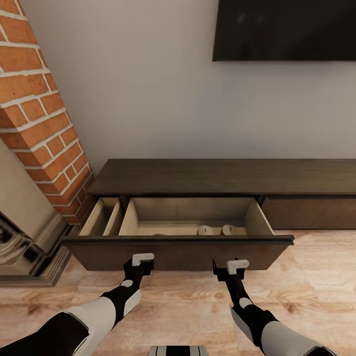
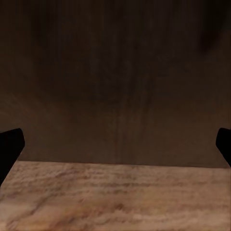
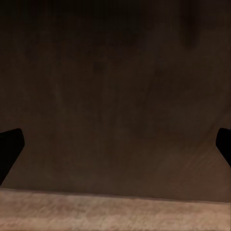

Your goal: Place each of the two pumpkins and all three candles from the living room inside a cabinet in the living room (use any cabinet), then make sure every cabinet is closed, and position the cauldron so it is next to a table in the living room.

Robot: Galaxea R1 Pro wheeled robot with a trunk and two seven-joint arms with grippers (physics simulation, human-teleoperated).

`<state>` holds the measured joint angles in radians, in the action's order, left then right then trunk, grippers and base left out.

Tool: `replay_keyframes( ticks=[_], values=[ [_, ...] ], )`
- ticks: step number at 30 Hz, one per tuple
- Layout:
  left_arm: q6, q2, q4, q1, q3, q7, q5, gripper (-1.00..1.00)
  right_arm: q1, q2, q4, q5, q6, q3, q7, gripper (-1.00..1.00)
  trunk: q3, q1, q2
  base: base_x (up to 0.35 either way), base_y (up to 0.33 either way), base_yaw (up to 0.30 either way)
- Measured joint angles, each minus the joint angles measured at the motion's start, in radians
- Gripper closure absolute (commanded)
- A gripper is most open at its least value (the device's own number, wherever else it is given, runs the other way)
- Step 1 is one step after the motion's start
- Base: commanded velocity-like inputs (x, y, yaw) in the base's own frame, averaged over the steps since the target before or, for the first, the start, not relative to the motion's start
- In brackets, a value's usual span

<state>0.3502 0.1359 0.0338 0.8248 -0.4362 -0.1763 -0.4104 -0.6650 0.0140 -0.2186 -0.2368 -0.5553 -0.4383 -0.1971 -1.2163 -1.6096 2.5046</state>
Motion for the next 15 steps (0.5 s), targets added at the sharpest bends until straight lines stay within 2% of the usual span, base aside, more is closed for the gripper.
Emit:
replay_keyframes(
  ticks=[11,15],
  values=[
    [0.0,-0.004,0.001,0.0,0.0,-0.001,0.0,-1.0,0.0,0.0,0.0,0.0,0.0,-0.001,0.0,-1.0,0.0,0.0,0.0,0.006,0.0,0.0],
    [0.0,-0.004,0.001,0.0,0.0,-0.002,0.0,-1.0,0.0,0.0,0.0,0.0,0.0,-0.001,0.0,-1.0,0.0,0.0,0.0,0.175,0.0,0.0]
  ],
)
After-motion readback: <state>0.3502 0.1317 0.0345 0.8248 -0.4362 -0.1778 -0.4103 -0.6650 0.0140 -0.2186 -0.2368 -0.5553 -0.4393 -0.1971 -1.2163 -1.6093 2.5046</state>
